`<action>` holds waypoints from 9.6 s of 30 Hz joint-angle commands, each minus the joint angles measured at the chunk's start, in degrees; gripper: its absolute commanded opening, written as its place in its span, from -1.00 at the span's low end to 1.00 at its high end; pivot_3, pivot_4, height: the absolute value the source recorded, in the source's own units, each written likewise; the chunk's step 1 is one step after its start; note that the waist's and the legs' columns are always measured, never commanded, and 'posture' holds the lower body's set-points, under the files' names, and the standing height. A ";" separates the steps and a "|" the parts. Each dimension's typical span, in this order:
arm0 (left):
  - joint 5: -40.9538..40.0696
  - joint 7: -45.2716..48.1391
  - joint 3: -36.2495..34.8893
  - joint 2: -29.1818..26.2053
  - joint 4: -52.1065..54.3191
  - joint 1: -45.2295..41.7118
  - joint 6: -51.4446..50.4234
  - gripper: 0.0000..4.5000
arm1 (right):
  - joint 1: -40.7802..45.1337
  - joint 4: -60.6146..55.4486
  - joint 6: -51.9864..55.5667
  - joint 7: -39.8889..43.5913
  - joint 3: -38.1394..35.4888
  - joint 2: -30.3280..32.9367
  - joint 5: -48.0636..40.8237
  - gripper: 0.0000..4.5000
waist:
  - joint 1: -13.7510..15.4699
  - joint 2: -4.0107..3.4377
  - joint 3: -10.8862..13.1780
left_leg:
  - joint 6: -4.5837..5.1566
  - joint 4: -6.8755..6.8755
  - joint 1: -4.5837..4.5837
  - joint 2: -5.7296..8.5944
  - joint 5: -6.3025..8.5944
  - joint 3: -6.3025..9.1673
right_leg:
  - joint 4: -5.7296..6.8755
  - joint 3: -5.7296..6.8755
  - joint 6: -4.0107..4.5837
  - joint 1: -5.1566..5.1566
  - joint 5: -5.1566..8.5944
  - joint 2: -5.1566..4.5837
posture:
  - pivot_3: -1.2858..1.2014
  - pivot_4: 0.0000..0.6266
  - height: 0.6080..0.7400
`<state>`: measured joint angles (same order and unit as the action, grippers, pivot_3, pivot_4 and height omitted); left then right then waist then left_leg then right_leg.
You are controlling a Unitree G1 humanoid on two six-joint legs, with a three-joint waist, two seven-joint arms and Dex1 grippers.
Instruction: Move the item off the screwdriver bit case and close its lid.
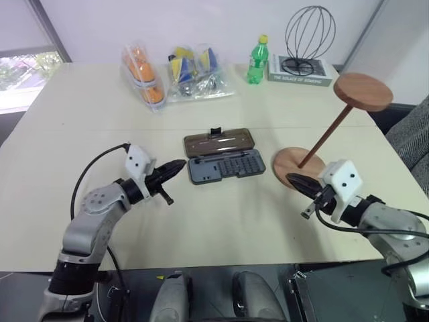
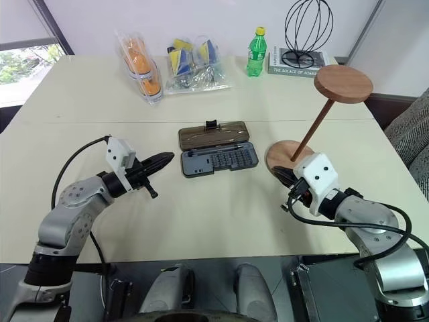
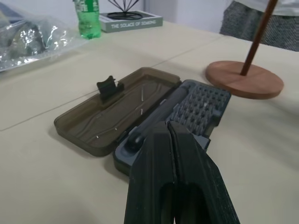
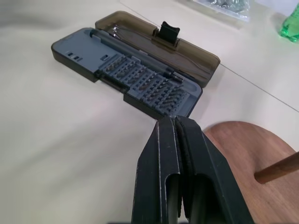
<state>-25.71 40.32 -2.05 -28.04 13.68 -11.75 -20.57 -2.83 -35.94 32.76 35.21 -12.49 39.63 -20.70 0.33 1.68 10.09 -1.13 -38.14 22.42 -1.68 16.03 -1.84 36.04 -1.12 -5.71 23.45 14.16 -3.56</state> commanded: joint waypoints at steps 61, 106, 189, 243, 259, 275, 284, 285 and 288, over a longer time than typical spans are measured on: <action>9.39 -7.87 0.49 4.96 -2.72 -4.69 7.54 -1.00 | 20.04 21.65 -4.30 -32.52 -1.77 -21.10 9.97 -0.98 | -1.03 -0.09 0.05 | 0.01 0.04 0.07 -0.01 0.00 -0.04 | 0.02 -0.03 -0.05 0.09 -0.03 0.00 | 0.03 -0.52 1.00; 12.90 -6.73 2.88 6.45 -5.02 -6.66 9.10 -1.00 | 24.57 44.97 -11.69 -47.50 -24.36 -16.22 4.09 0.99 | -1.28 -0.43 0.15 | 0.03 0.13 0.06 -0.08 0.01 -0.47 | 0.02 -0.28 -0.21 0.21 -0.12 0.10 | 0.03 -0.52 1.00; 16.21 -14.61 0.34 4.95 -2.93 -4.09 9.56 -1.00 | 68.81 99.20 -15.19 -10.53 17.01 -24.29 22.85 0.64 | -1.52 -0.53 0.18 | 0.04 0.07 0.97 -0.09 0.00 -0.61 | 0.19 -0.18 -0.22 1.23 -0.20 0.01 | 0.03 -0.52 1.00; 16.98 -9.84 4.78 7.84 -11.10 -10.67 12.36 -1.00 | 36.77 10.00 59.74 -31.30 12.36 -37.24 23.56 -0.98 | -1.50 -0.60 0.01 | 0.02 0.01 0.98 0.02 -0.01 -0.28 | 0.20 -0.04 -0.19 1.15 -0.20 0.12 | 0.03 -0.52 1.00; 17.03 -11.61 4.65 7.55 -8.29 -8.72 11.19 -1.00 | 37.40 13.02 59.68 -31.87 13.15 -35.10 22.11 -0.98 | -1.37 -0.60 0.01 | 0.02 0.01 0.98 0.01 -0.01 -0.28 | 0.20 -0.04 -0.19 1.15 -0.20 0.11 | 0.03 -0.52 1.00; 17.55 -10.67 5.42 7.98 -10.23 -10.43 12.14 -1.00 | 36.05 11.90 59.73 -33.02 12.39 -33.89 22.33 -0.98 | -1.23 -0.60 0.01 | 0.02 0.00 0.99 0.03 -0.01 -0.28 | 0.20 -0.04 -0.19 1.15 -0.20 0.09 | 0.03 -0.52 1.00; 17.73 -10.26 5.23 8.05 -10.30 -10.51 12.10 -1.00 | 35.71 11.96 59.74 -32.84 12.46 -33.56 21.37 0.73 | -1.45 -0.59 0.01 | 0.02 0.01 0.98 0.02 -0.01 -0.28 | 0.20 -0.04 -0.19 1.15 -0.20 0.11 | 0.03 -0.52 1.00; 17.70 -10.23 5.18 8.01 -10.22 -10.44 12.09 -1.00 | 35.53 11.62 59.74 -32.29 12.75 -33.05 20.88 0.98 | -1.45 -0.60 0.01 | 0.02 0.01 0.98 0.01 -0.01 -0.27 | 0.20 -0.04 -0.19 1.15 -0.20 0.12 | 0.03 -0.52 1.00; 17.42 -10.06 4.91 7.77 -9.80 -10.26 11.77 -1.00 | 35.13 9.64 59.74 -30.13 12.41 -30.88 19.25 0.98 | -1.37 -0.59 0.01 | 0.03 0.01 0.98 0.01 -0.01 -0.27 | 0.20 -0.04 -0.19 1.15 -0.20 0.12 | 0.03 -0.52 1.00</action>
<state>-8.03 29.98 3.54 -20.06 2.32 -21.13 -9.61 32.32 -23.77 92.11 4.02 0.24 8.06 -0.27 -1.04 1.09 10.10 -1.10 -38.14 23.41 -1.66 16.02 -2.11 36.24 -1.16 -5.90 24.60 13.96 -3.45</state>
